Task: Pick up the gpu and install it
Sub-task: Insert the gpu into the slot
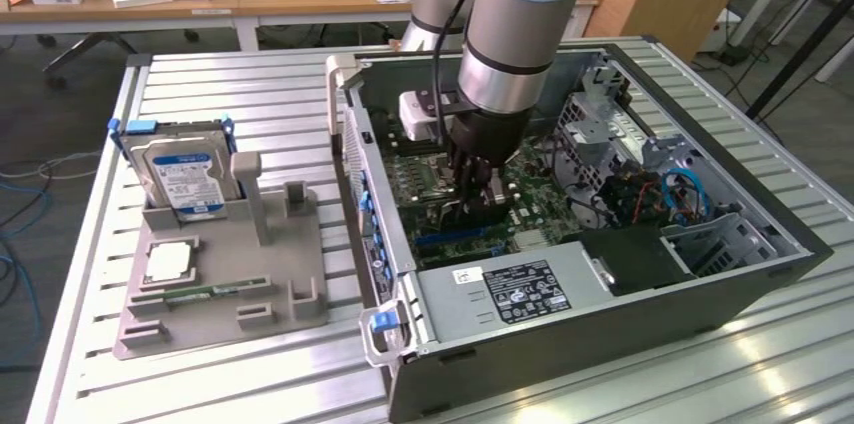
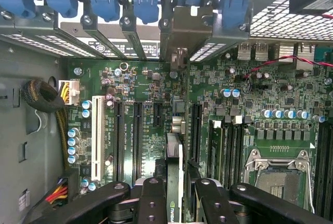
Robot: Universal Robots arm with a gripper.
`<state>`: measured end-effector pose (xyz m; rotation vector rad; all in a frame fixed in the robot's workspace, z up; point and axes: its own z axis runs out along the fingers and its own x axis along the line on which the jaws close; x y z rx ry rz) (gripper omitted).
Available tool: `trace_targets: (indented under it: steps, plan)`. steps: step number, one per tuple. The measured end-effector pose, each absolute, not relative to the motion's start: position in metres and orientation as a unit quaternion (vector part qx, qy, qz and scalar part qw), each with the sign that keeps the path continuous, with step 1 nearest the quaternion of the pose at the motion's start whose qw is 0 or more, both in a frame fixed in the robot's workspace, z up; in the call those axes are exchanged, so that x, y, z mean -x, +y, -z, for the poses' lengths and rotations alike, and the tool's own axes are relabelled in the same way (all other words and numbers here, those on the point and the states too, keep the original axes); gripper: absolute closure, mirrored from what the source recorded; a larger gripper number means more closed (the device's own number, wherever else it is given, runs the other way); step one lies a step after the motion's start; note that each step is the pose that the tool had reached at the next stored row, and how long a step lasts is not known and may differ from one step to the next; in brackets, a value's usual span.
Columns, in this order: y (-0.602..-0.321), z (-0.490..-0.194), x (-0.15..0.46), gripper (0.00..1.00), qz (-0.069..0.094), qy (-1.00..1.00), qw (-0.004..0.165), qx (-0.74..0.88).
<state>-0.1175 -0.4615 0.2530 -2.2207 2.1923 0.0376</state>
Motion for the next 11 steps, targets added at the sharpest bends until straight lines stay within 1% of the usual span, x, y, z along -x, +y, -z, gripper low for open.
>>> trace_targets:
  steps: [11]
  plan:
    - [-0.4615,-0.2526,0.1175,0.74,-0.012,0.717,0.011,0.697]
